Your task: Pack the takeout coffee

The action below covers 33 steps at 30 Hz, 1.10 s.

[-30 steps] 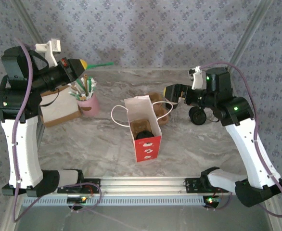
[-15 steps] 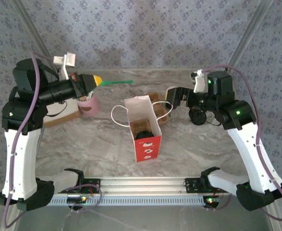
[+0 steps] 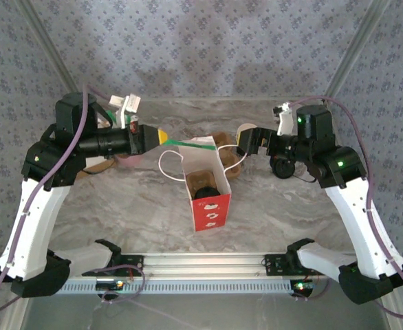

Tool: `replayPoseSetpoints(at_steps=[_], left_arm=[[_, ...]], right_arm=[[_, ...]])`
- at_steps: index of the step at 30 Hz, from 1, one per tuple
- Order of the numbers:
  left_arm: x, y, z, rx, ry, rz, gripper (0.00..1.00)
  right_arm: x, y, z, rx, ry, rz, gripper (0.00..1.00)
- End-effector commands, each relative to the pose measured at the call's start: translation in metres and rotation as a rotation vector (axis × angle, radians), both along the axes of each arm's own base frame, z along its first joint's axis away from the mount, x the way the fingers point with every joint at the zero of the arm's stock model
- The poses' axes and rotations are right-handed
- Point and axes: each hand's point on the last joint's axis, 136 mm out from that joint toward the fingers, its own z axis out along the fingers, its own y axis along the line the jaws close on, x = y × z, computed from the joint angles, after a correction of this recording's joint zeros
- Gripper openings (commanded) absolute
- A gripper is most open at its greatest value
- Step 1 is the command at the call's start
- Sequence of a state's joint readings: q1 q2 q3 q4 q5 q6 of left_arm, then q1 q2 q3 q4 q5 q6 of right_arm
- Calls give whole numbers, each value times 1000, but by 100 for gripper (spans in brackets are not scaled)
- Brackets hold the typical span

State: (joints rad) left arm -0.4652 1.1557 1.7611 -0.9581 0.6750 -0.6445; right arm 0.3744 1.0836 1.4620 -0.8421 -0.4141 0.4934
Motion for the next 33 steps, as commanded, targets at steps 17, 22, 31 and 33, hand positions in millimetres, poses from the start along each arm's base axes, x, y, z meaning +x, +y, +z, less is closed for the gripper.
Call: replayPoseSetpoints(at_steps=[17, 22, 31, 33], left_arm=[[26, -10, -82, 450, 46, 68, 0], [37, -19, -95, 644, 2, 81, 0], [59, -48, -115, 838, -27, 44, 0], [65, -53, -121, 865, -24, 36, 0]], right_arm=[[1, -1, -11, 5, 23, -4, 100], [2, -3, -13, 3, 30, -4, 100], [3, -4, -20, 13, 42, 0, 100], [4, -5, -23, 12, 49, -1, 100]])
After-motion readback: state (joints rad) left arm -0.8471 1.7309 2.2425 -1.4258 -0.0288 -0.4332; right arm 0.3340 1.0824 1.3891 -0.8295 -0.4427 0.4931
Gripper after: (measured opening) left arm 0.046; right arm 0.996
